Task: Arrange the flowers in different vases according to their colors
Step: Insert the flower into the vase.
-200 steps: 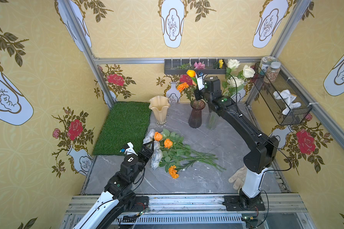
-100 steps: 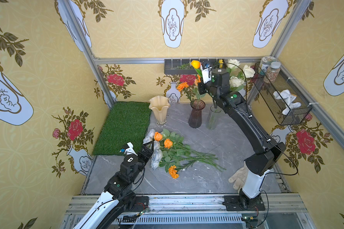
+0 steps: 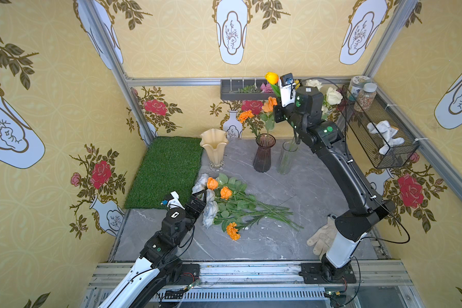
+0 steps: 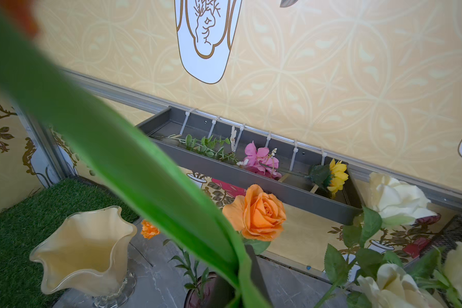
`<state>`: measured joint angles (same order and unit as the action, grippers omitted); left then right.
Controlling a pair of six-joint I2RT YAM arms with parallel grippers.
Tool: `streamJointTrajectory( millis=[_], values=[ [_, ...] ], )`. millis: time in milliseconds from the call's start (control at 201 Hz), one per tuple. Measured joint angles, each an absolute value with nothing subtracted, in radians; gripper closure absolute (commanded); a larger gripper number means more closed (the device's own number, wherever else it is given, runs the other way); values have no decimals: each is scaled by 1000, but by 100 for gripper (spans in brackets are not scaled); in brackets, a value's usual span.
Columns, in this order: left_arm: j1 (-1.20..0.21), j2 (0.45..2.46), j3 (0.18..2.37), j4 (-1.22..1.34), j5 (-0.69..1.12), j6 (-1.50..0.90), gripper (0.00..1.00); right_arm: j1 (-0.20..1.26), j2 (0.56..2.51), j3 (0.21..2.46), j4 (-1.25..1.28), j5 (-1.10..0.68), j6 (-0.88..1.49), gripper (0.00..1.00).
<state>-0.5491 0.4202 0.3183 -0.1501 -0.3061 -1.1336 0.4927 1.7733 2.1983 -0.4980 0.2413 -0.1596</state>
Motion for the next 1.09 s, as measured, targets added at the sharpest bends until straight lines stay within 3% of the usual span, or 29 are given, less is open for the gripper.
streamJointTrajectory(
  millis=[254, 842, 902, 991, 1091],
  values=[
    [-549, 417, 318, -150, -306, -1134, 0, 558, 1793, 2178, -555, 237, -149, 100],
    [-548, 417, 318, -150, -306, -1134, 0, 492, 1920, 2054, -575, 204, -102, 100],
    [-548, 415, 318, -150, -306, -1134, 0, 485, 1941, 2048, -577, 204, -101, 88],
    [-547, 413, 318, -150, -306, -1134, 0, 476, 1967, 2056, -586, 204, -75, 56],
    [-546, 409, 317, -150, -306, -1134, 0, 473, 1973, 2077, -611, 204, -67, 45]
  ],
)
